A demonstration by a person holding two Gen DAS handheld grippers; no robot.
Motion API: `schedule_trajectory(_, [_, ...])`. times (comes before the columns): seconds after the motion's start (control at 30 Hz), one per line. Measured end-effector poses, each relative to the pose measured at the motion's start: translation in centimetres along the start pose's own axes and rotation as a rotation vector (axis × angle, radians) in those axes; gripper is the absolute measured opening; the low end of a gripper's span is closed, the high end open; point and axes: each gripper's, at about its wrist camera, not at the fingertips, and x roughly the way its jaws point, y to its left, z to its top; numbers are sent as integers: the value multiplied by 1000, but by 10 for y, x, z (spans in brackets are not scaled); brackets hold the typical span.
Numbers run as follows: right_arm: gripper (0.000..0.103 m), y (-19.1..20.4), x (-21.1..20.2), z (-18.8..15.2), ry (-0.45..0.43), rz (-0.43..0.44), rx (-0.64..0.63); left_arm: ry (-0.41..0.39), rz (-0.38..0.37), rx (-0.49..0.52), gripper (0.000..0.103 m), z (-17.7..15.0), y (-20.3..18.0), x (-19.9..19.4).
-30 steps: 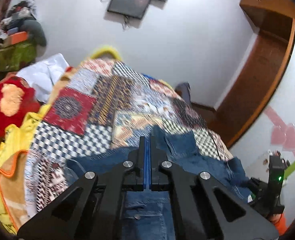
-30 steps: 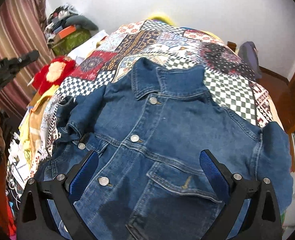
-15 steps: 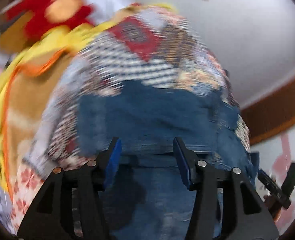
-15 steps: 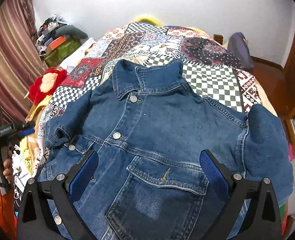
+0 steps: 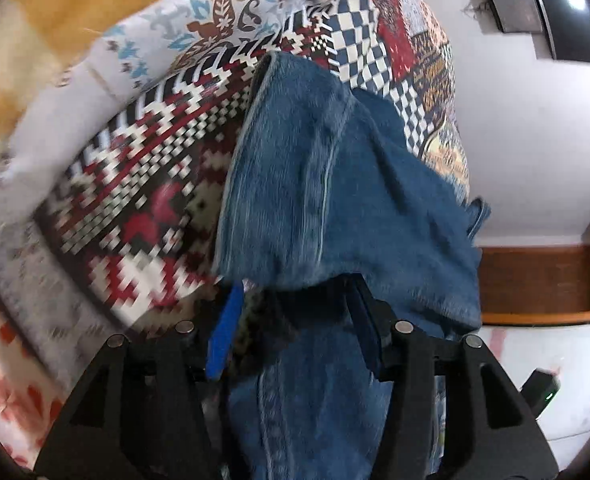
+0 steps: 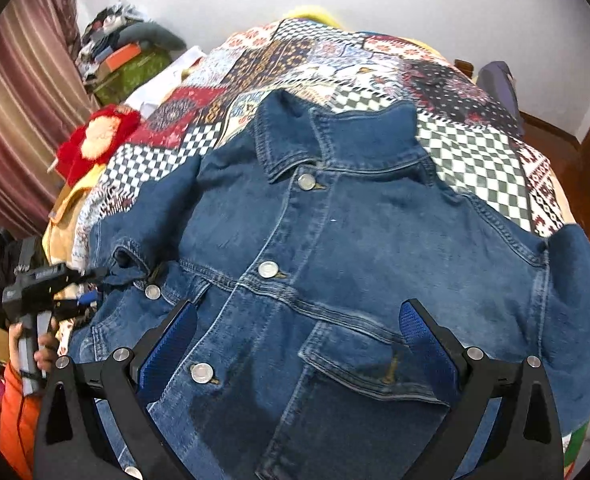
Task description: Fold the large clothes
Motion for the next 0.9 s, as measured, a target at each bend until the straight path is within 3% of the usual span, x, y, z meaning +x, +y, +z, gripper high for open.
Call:
schedule_trajectory(0.1, [101, 9, 12, 2, 26, -15, -26, -12, -41, -9, 52, 15, -4, 9])
schedule_trajectory(0.2, [101, 14, 24, 3, 51, -27, -37, -39, -6, 40, 52, 24, -16, 12])
schedule_trajectory(0.3, [101, 17, 33, 5, 69, -28, -41, -98, 95, 142, 45, 30, -31, 12])
schedule_trajectory(0.4, [101, 20, 38, 6, 79, -30, -51, -180, 251, 252, 23, 30, -49, 8])
schedule_trajectory(0.53, [101, 21, 39, 6, 81, -31, -62, -280, 329, 389, 17, 20, -77, -14])
schedule_trajectory(0.7, [101, 20, 30, 6, 57, -30, -69, -403, 310, 545, 17, 6, -137, -55])
schedule_trajectory(0.9, [101, 11, 5, 7, -12, -18, -68, -471, 201, 709, 17, -20, -223, -81])
